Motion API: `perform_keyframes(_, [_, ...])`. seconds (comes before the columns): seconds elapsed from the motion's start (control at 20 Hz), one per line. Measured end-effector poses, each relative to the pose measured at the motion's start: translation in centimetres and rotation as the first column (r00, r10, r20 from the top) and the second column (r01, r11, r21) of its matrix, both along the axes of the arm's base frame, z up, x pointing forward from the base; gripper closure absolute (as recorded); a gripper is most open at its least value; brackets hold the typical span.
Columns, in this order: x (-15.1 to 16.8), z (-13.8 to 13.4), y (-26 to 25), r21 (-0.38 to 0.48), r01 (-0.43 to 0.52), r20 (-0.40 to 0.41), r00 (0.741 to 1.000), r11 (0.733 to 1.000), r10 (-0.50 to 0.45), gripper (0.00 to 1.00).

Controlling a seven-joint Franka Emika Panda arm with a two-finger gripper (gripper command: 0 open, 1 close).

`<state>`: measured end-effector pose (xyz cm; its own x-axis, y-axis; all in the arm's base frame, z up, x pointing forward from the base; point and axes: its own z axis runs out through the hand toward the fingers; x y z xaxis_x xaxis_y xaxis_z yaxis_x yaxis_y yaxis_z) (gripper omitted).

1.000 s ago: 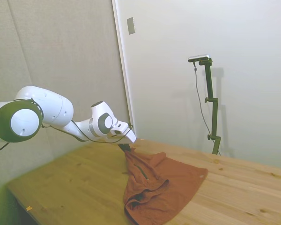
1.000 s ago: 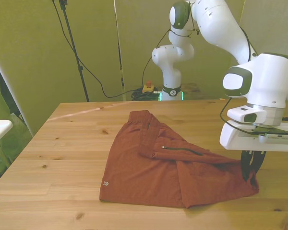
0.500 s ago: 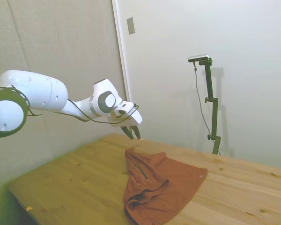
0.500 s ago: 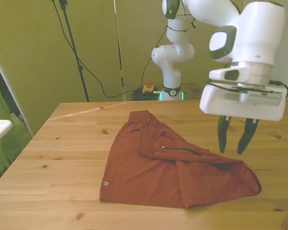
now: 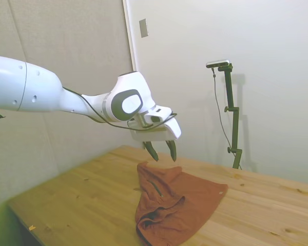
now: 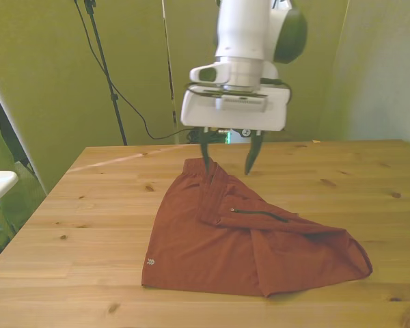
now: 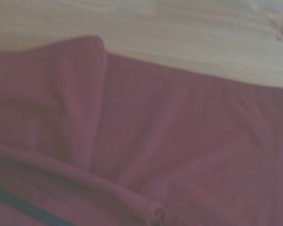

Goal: Unfold the shorts

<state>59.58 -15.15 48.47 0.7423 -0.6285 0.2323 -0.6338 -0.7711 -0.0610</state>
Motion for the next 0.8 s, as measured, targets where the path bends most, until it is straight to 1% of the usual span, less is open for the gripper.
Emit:
perform_keyframes(0.15, [-0.5, -2.7, -2.8, 0.045, -0.067, -0.057, 0.996, 0.997, 0.07, 0.0])
perform_keyframes(0.3, [-0.4, -5.1, -4.6, 0.069, -0.105, -0.08, 0.991, 0.992, 0.111, 0.0])
perform_keyframes(0.55, [1.1, -8.4, -6.1, 0.085, -0.129, -0.087, 0.987, 0.988, 0.136, 0.0])
perform_keyframes(0.8, [2.5, -10.5, -6.1, 0.091, -0.138, -0.106, 0.983, 0.986, 0.147, 0.0])
